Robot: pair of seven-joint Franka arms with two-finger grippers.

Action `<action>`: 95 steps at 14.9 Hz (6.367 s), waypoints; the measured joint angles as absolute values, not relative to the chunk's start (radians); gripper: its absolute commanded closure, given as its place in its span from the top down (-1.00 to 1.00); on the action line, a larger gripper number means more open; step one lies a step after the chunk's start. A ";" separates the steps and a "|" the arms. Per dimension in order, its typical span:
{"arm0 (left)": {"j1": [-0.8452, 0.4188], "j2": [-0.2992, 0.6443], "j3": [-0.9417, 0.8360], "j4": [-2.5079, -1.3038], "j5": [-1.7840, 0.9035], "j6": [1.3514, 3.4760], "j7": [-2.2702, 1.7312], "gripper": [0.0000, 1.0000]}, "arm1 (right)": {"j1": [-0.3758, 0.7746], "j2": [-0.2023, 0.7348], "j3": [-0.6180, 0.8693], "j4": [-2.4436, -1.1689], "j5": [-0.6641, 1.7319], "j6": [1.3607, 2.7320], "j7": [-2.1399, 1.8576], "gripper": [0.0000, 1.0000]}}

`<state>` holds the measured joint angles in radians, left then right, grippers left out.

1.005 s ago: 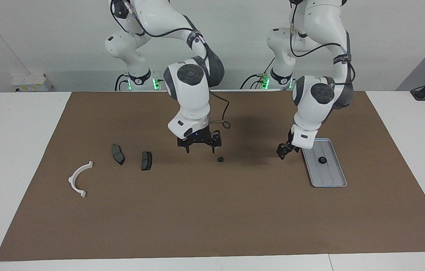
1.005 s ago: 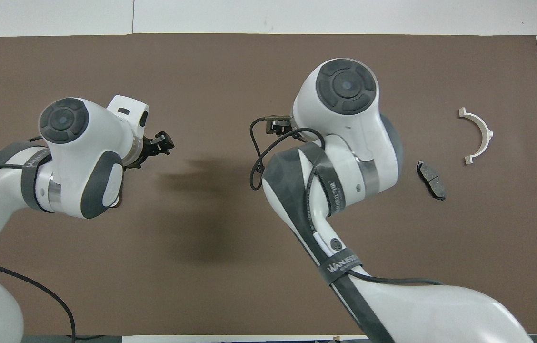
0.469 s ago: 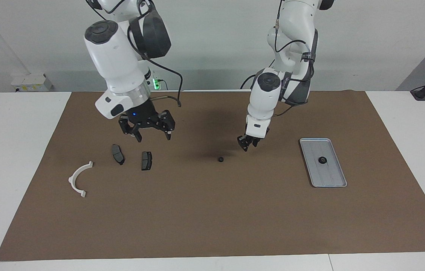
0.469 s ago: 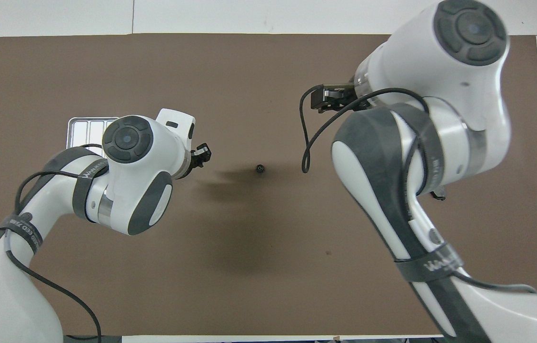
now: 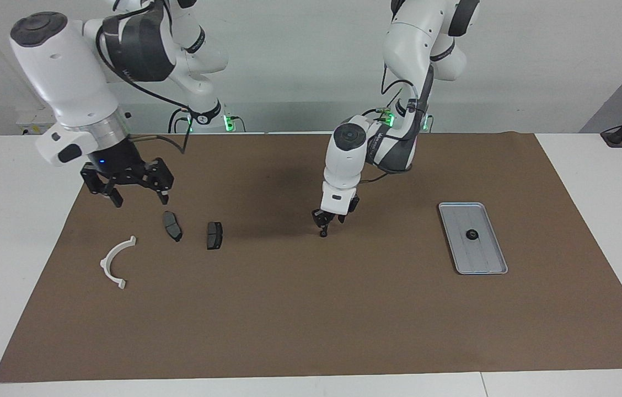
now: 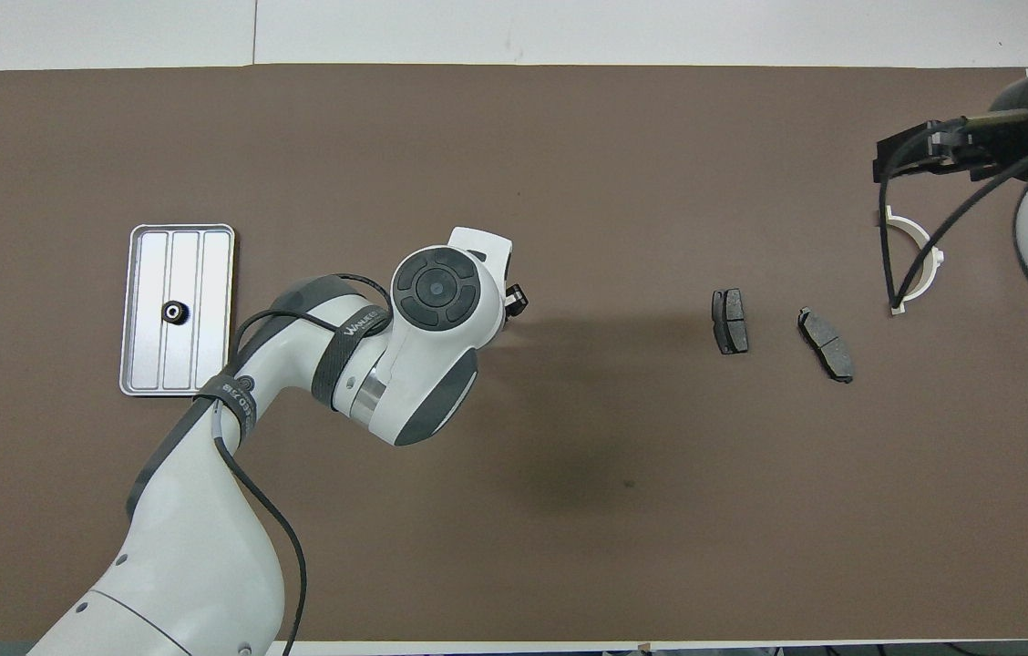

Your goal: Pick bearing gear from pile to tray

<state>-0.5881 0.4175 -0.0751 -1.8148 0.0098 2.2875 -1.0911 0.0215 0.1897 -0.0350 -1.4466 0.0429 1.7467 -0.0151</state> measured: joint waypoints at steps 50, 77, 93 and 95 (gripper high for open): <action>-0.031 0.249 -0.008 -1.985 0.026 2.337 -0.253 -1.00 | -0.028 -0.050 -0.056 -1.547 0.015 1.450 -0.047 1.00; -0.024 0.121 -0.013 -1.902 0.026 2.065 -0.258 1.00 | -0.019 -0.052 -0.058 -1.546 0.015 1.450 -0.047 1.00; 0.024 -0.095 -0.028 -1.725 -0.008 1.624 -0.085 1.00 | -0.019 -0.053 -0.059 -1.544 0.015 1.450 -0.047 1.00; 0.024 -0.089 -0.035 -1.720 -0.008 1.627 -0.084 1.00 | -0.019 -0.053 -0.059 -1.544 0.015 1.450 -0.047 1.00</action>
<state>0.0235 -0.0893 -0.0346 -1.7202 -0.0080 1.6266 -0.0842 -0.0189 -0.0526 -0.0587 -1.5442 0.0147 1.4503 -0.0474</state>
